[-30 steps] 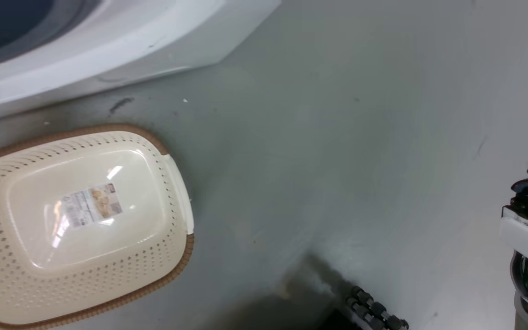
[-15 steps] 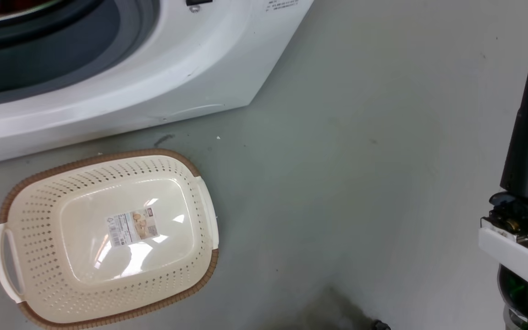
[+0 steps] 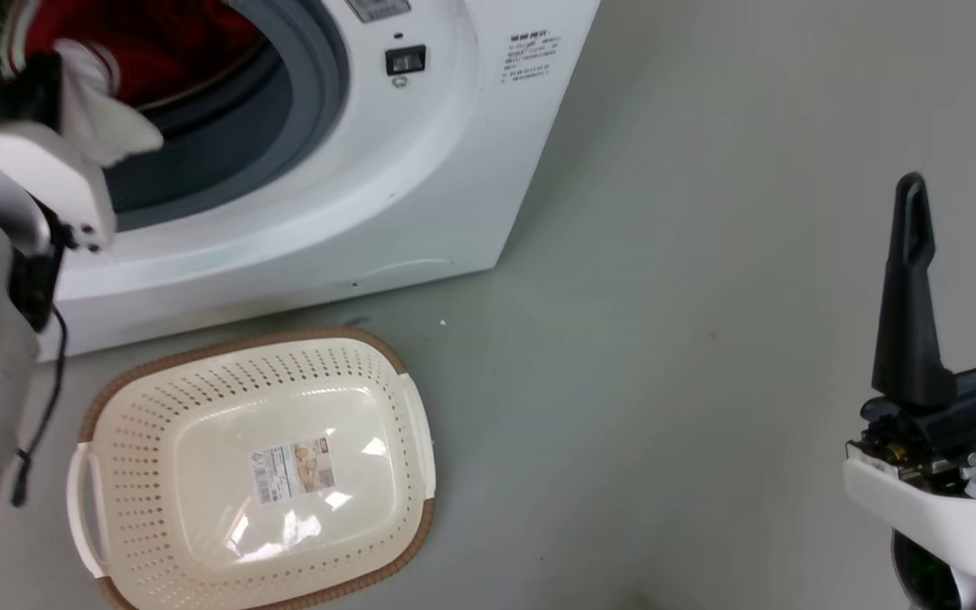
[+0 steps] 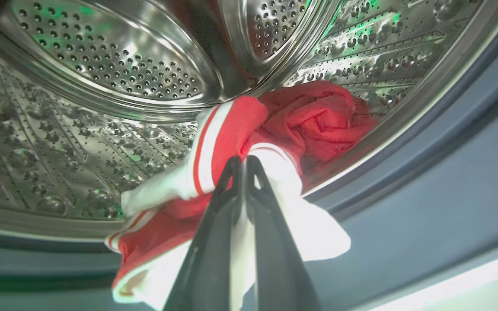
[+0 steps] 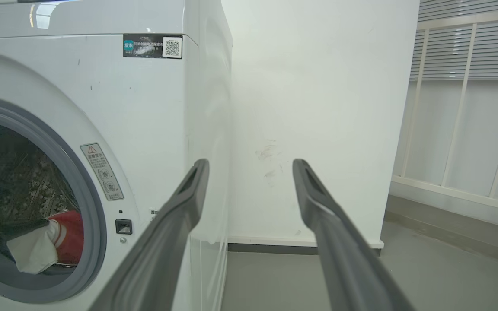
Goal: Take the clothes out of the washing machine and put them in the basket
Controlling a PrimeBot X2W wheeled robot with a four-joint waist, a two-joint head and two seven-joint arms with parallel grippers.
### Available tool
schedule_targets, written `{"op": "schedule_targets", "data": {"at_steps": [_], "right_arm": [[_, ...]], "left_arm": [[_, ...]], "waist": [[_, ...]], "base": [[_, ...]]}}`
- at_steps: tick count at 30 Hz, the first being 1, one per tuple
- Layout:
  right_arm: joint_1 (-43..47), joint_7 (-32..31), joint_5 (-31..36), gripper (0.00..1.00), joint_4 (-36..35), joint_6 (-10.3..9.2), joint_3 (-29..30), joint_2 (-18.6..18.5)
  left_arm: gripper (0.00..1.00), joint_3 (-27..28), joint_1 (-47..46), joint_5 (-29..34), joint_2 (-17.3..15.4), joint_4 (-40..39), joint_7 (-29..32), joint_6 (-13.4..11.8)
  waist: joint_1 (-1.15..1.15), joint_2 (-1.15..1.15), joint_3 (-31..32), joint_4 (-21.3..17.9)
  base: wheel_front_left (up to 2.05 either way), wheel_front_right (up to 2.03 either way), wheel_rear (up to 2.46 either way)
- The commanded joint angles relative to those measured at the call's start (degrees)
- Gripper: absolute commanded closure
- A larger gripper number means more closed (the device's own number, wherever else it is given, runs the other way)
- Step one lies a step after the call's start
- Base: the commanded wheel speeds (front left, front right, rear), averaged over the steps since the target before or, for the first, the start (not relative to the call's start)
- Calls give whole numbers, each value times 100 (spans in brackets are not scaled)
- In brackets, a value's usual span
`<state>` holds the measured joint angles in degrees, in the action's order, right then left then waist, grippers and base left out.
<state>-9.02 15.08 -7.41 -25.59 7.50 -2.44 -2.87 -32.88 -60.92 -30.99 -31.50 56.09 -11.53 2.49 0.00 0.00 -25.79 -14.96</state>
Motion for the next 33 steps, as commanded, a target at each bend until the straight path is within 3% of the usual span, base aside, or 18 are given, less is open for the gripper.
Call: {"op": "schedule_targets", "data": {"at_steps": [1,11,22,33], "right_arm": [[91,14,62,0,28,-2,-20,0],[438,14,256,0,111,-2,-110,0],[827,14,421,0,224,-2,-144,0],[1267,14,558,0,412,-2,-135,0]], "left_arm": [[100,28,179,-38,60,-76,-99,-75],[100,220,1350,-146,265,-960,-361,-595],[100,721,3118,83,377,-2821,-373,-1256],[100,964,4613,285,524,-4020,-369,-1570]], "waist": [[0,0,223,101],[0,0,843,302],[0,0,1423,486],[0,0,1994,636]], "base": [[0,0,0],[0,0,0],[0,0,0],[0,0,0]]}}
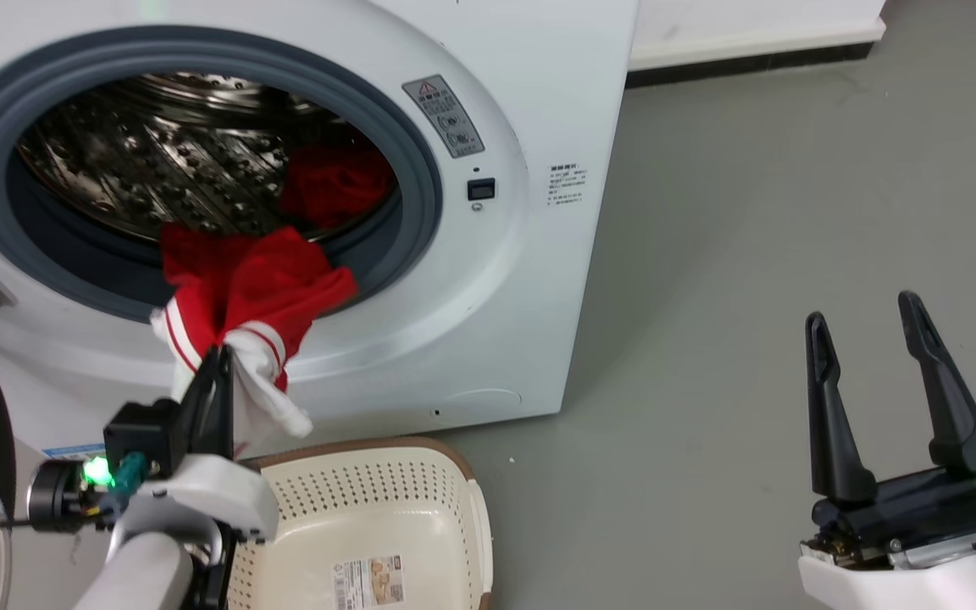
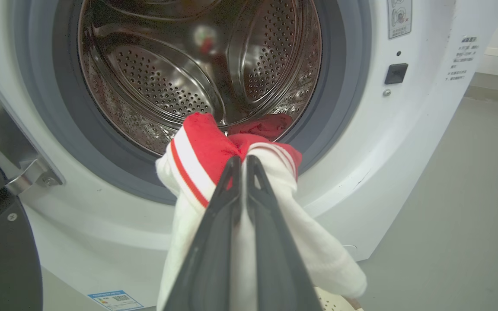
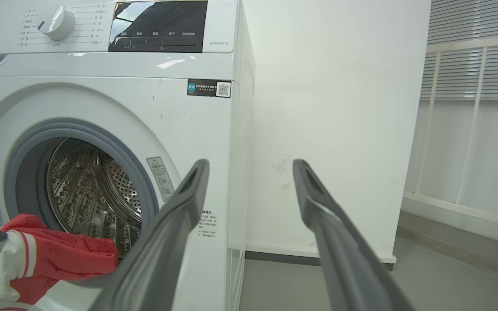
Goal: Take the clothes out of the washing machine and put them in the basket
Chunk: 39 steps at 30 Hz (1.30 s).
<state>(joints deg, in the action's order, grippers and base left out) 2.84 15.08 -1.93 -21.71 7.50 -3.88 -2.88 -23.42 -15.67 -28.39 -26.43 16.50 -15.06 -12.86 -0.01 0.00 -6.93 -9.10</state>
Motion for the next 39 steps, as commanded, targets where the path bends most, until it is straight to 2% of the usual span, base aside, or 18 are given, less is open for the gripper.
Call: {"op": "schedule_targets", "data": {"at_steps": [1,12,21,32,39], "right_arm": [[127,14,25,0,44,-2,9,1],[454,14,76,0,161,-2,-16,2],[541,14,79,0,196,-2,-37,2],[436,14,111,0,196,-2,-108,2],[258,14,110,0,147,-2,-141,2]], "left_arm": [[100,25,177,33,15,-113,-17,-27],[100,-149,932,6,121,-491,-17,-84],[100,-327,1261,-40,265,-404,-17,-17],[100,-297,1415,-121,514,384,-17,256],[100,-196,1185,-21,729,1157,-17,515]], "waist": [[1,0,162,67],[1,0,598,182],[1,0,716,175],[1,0,595,-124],[1,0,239,-334]], "base": [[0,0,0],[0,0,0],[0,0,0],[0,0,0],[0,0,0]]}}
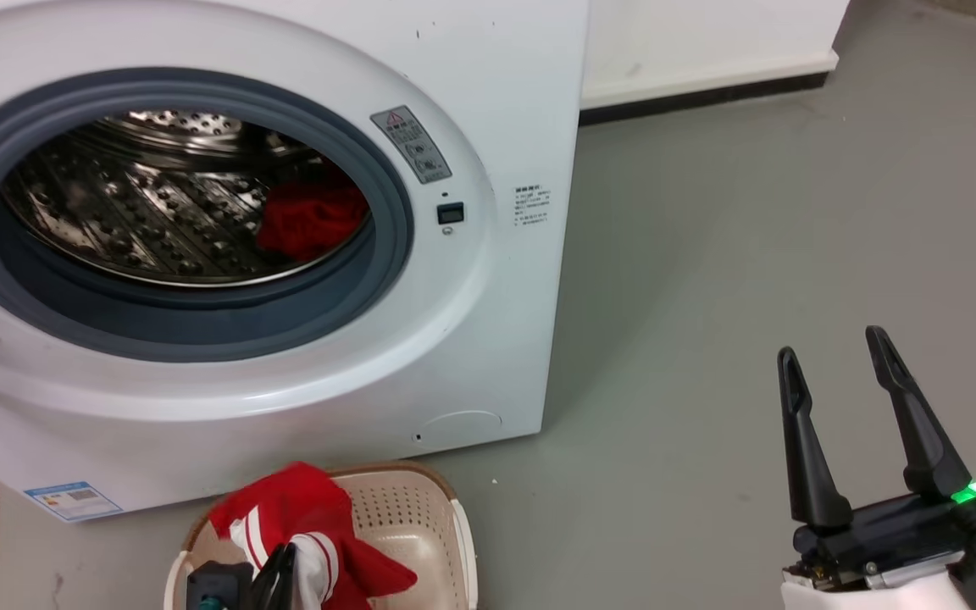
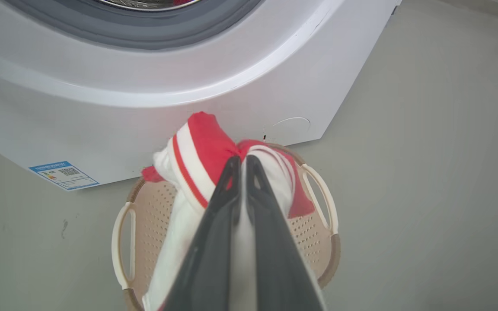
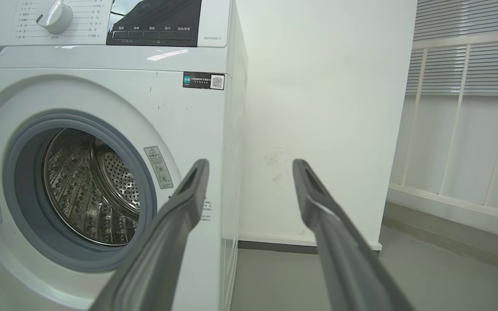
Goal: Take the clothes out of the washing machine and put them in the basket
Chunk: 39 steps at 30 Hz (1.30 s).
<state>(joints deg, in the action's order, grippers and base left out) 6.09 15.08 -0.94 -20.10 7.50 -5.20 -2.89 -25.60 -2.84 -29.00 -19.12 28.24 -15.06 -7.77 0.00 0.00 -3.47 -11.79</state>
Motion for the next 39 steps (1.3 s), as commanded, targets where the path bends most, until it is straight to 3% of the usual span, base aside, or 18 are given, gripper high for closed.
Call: {"op": "schedule_targets", "data": {"at_steps": [1,13,23,32,39], "right_arm": [[-97,14,8,0,-16,-2,-17,3],[-686,14,-118,0,-122,-2,-122,3],[-1193,14,-232,0,-236,-2,-148,3],[-1504,14,-377,0,-343,-2,-83,3],[-1691,14,-530,0,-400,-2,-24,3]], "left_arm": [[100,41,-158,29,44,107,-17,44],[100,292,-1175,242,415,1704,-16,478],[100,310,-2197,426,359,3229,-16,751],[100,189,-2917,558,304,4160,52,799],[100,108,-3243,581,265,4411,174,767]], "waist": [[0,0,-179,-84],[0,0,-1227,-301],[0,0,-2196,-539],[0,0,-2933,-653],[0,0,-3326,-691]], "base": [[0,0,0],[0,0,0],[0,0,0],[0,0,0],[0,0,0]]}}
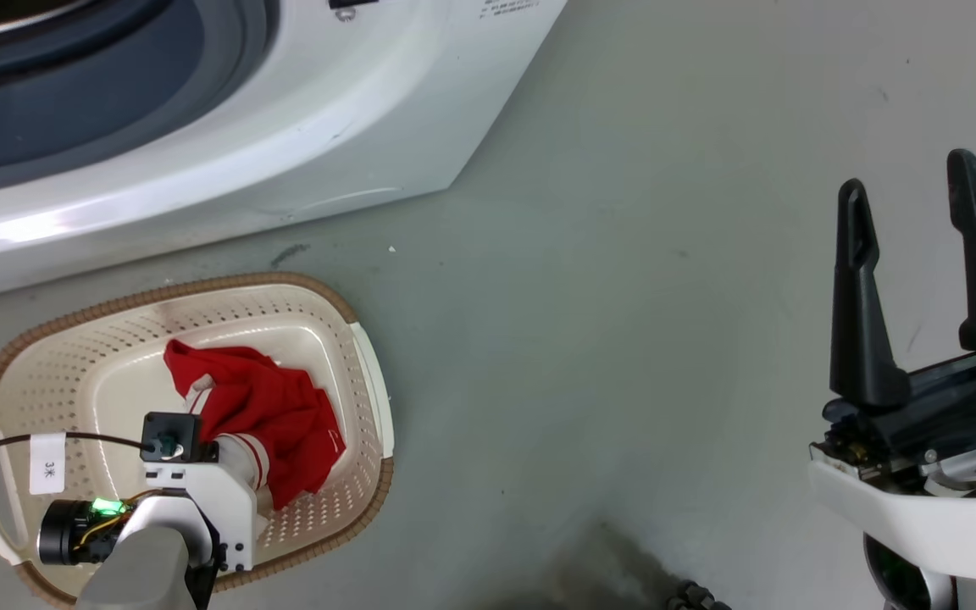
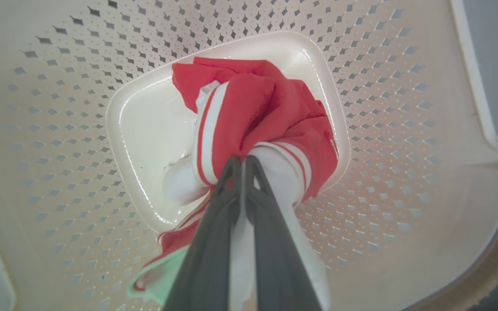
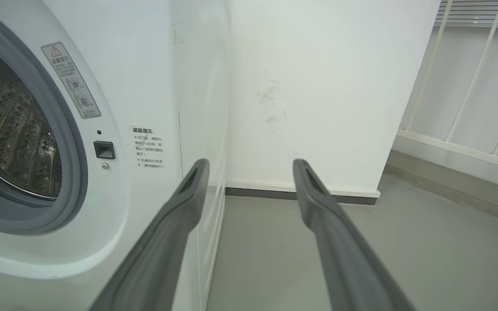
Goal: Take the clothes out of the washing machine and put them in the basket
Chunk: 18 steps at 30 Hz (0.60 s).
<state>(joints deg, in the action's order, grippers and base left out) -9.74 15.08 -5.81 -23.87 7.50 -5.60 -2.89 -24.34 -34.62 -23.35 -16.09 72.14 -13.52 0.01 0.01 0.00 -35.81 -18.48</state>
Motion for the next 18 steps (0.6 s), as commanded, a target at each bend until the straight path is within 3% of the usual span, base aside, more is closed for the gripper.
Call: {"op": "schedule_targets", "data": {"at_steps": [1,13,14,15,18], "right_arm": [[-121,14,-56,0,-25,-2,31,3],[-224,14,-115,0,-12,-2,30,3],[-222,14,-116,0,-1,-2,27,3],[-215,14,-112,0,14,-2,25,3],[-149,14,-86,0,63,-2,7,3]], "left_arm": [[100,-29,-100,21,-38,42,46,-35],[97,-107,-275,4,-117,138,213,-134],[34,-121,-277,7,-117,140,202,-153],[0,-147,-272,36,-112,141,163,-167],[0,-187,-188,26,-59,152,119,-156]], "waist": [[-1,0,-123,-17],[-1,0,-305,-40],[-1,0,-294,-42],[-1,0,-270,-40],[-1,0,-143,-21]], "base": [[0,0,0],[0,0,0],[0,0,0],[0,0,0],[0,0,0]]}}
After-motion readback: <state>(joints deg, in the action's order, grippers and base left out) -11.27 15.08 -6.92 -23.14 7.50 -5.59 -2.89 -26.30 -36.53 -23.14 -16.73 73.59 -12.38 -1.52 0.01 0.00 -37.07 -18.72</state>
